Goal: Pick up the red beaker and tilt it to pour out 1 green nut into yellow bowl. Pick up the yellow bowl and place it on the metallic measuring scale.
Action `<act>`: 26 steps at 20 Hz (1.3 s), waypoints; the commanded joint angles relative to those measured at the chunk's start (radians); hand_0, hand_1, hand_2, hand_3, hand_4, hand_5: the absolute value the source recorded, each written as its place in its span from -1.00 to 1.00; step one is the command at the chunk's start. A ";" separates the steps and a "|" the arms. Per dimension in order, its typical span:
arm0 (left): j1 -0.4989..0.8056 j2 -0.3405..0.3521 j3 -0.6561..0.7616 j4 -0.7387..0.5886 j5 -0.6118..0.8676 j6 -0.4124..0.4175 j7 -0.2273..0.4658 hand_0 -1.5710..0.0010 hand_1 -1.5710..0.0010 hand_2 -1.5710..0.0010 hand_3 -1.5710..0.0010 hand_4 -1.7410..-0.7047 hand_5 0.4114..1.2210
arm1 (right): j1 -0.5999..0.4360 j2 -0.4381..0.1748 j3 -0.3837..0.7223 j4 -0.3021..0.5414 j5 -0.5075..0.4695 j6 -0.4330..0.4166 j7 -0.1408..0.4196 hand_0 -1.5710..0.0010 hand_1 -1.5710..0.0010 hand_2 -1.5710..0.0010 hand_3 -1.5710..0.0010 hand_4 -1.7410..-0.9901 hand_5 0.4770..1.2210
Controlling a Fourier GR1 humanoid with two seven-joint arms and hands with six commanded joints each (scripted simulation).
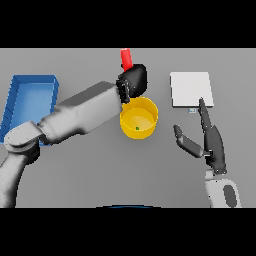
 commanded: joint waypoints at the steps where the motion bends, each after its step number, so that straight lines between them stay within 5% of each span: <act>1: 0.001 -0.018 -0.019 0.011 -0.009 0.006 0.008 -1.00 -1.00 -1.00 -1.00 -0.98 1.00 | 0.004 -0.003 0.002 0.003 0.004 0.000 -0.012 1.00 1.00 1.00 1.00 0.55 -0.58; 10: -0.140 -0.011 -0.108 0.054 -0.012 0.013 -0.059 -1.00 -1.00 -1.00 -1.00 -0.96 1.00 | 0.011 0.014 0.008 -0.005 -0.008 0.004 -0.021 1.00 1.00 1.00 1.00 0.56 -0.57; 13: -0.242 0.026 -0.091 0.110 0.007 0.039 -0.067 -1.00 -1.00 -1.00 -1.00 -0.97 1.00 | 0.040 0.006 0.016 -0.022 -0.006 0.014 -0.065 1.00 1.00 1.00 1.00 0.56 -0.52; 15: -0.300 0.048 -0.049 0.173 0.044 0.090 -0.067 -1.00 -1.00 -1.00 -0.50 -0.98 1.00 | 0.010 0.008 0.011 0.005 0.002 0.005 -0.042 1.00 1.00 1.00 1.00 0.55 -0.51; 21: -0.402 0.132 0.261 0.439 0.371 0.125 0.023 -1.00 -1.00 -1.00 -0.87 -0.99 1.00 | -0.002 0.012 0.024 0.016 0.028 -0.009 -0.039 1.00 1.00 1.00 1.00 0.58 -0.56; 26: -0.359 0.259 0.529 0.579 0.707 0.184 0.102 -1.00 -1.00 -1.00 -0.82 -1.00 1.00 | -0.008 0.023 0.024 0.024 0.000 0.005 -0.075 1.00 1.00 1.00 1.00 0.68 -0.61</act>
